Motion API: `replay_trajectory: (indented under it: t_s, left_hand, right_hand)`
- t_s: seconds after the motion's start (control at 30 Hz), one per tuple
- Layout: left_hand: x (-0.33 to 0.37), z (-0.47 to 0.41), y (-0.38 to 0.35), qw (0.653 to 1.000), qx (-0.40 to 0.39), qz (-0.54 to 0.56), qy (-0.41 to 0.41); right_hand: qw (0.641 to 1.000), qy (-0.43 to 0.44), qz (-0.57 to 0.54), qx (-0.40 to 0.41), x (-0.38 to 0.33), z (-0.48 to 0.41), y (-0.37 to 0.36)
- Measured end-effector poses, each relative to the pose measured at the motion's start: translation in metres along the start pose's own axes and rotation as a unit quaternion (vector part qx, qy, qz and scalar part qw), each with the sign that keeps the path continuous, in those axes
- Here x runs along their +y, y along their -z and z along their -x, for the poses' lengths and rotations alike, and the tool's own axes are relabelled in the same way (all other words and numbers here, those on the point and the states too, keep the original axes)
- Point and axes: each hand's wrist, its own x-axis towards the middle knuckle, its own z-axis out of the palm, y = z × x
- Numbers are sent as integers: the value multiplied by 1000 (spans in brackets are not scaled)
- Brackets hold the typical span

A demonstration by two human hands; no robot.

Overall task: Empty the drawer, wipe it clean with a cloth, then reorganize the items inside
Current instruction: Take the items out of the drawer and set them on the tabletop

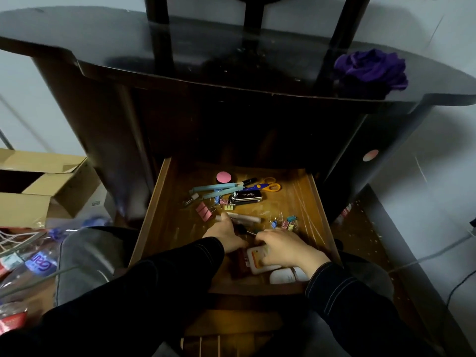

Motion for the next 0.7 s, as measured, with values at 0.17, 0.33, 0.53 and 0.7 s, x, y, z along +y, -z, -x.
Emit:
replay_trajectory:
  t_s: [0.17, 0.33, 0.53, 0.7]
  left_hand:
    - [3, -4, 0, 1000, -11, 27, -5]
    - [1, -5, 1, 999, -26, 25, 9]
    - [-1, -7, 10, 996, 44, 51, -55]
    - [11, 15, 33, 962, 83, 248, -78]
  right_hand:
    - [1000, 15, 24, -8, 0, 0, -3]
    - [998, 7, 60, -21, -3, 4, -2]
    - [995, -81, -35, 41, -3, 9, 3]
    - [953, -185, -183, 154, -11, 21, 27]
